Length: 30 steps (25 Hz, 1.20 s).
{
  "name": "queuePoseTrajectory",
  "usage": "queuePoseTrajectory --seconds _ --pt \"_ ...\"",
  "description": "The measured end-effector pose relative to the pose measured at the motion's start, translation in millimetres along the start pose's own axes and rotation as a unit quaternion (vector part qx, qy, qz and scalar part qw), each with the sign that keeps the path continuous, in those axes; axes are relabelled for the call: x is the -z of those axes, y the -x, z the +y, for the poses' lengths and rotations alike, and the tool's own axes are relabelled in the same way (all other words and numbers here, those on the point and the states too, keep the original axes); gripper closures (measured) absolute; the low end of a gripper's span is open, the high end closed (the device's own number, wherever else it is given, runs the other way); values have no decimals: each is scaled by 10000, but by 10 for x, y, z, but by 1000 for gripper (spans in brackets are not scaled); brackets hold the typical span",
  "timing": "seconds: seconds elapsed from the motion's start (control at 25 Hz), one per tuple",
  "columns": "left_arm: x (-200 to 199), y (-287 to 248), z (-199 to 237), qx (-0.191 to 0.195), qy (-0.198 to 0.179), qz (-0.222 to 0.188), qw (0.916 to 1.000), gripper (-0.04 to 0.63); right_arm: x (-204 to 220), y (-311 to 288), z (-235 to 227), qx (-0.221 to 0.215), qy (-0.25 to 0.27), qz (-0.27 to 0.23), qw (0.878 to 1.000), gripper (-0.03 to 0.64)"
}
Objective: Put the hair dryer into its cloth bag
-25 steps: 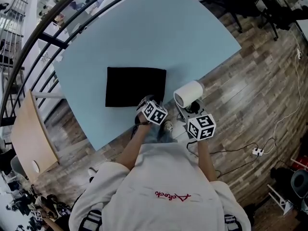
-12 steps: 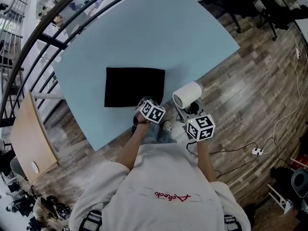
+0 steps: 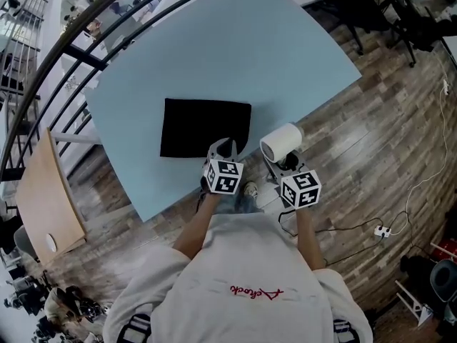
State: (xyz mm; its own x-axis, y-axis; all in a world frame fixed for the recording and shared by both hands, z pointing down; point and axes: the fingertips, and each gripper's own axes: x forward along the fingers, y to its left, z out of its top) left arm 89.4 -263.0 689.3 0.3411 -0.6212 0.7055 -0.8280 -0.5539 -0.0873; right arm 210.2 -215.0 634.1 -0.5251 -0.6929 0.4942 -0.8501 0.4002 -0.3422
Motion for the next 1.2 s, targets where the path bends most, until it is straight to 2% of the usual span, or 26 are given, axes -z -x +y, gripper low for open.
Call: queuePoseTrajectory --seconds 0.2,0.4,0.76,0.96,1.2 --pt "-111 165 57 -219 202 -537 9981 581 129 -129 35 -147 363 453 9982 396" --pt "-80 195 5 -163 284 -582 9978 581 261 -367 77 -464 815 1131 9891 396" --pt "-84 210 10 -81 397 -625 9972 581 598 -771 164 -848 1409 2341 9582 396" --pt "-46 248 133 -52 483 -642 9968 581 721 -906 225 -887 1592 2806 9424 396" --pt "-29 267 74 97 448 -630 9970 581 891 -977 227 -945 1880 3359 9181 396"
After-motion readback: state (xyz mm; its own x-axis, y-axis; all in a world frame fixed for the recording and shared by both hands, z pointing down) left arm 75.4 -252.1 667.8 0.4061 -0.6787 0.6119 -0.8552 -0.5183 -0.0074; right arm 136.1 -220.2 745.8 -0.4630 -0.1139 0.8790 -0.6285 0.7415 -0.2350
